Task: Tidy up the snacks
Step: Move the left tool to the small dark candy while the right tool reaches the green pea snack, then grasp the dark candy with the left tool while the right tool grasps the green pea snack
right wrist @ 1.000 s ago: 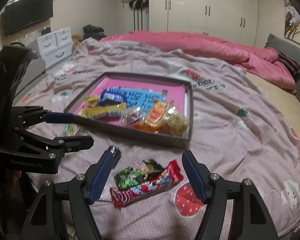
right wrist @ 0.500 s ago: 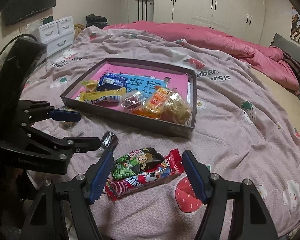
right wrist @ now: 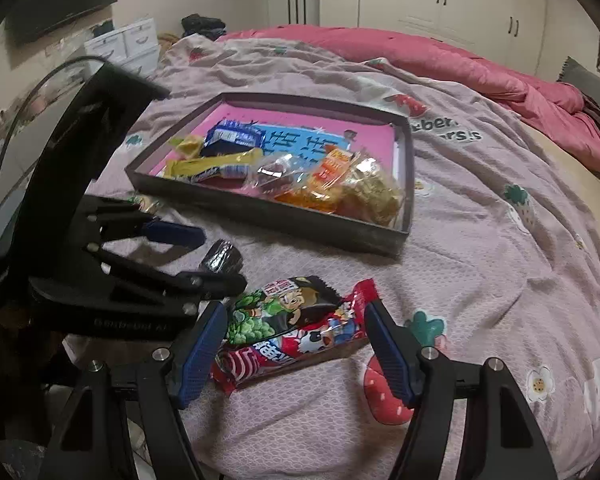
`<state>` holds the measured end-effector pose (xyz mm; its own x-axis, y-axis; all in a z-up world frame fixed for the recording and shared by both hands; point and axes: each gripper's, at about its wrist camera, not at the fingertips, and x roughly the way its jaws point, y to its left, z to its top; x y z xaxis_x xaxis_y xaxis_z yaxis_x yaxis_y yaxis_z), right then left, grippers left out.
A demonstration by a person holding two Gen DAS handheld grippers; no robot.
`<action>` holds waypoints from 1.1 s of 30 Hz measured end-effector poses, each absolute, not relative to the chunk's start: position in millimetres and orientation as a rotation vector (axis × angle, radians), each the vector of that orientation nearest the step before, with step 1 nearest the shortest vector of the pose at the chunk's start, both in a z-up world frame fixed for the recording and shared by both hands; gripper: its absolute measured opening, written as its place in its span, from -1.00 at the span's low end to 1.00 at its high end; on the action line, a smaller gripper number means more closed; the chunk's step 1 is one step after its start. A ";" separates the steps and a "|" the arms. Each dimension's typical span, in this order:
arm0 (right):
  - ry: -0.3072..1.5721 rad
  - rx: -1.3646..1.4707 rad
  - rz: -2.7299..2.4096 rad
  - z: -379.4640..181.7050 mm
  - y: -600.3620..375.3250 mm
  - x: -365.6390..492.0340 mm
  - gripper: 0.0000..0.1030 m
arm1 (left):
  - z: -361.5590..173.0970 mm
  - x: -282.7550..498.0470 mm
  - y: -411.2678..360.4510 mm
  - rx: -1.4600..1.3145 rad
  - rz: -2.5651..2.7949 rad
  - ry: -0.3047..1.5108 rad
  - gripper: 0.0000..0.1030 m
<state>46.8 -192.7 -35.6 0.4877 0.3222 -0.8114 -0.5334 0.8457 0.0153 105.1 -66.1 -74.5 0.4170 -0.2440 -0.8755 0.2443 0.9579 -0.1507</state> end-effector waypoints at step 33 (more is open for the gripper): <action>1.044 -0.237 0.524 -78.0 -141.1 89.3 0.40 | -54.8 106.2 -21.2 -0.099 -0.314 1.054 -0.39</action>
<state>89.3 -141.1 -78.0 0.3951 0.2990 -0.8686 -0.5181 0.8534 0.0581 106.2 -21.2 -54.8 0.4546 -0.3009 -0.8383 0.2066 0.9512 -0.2293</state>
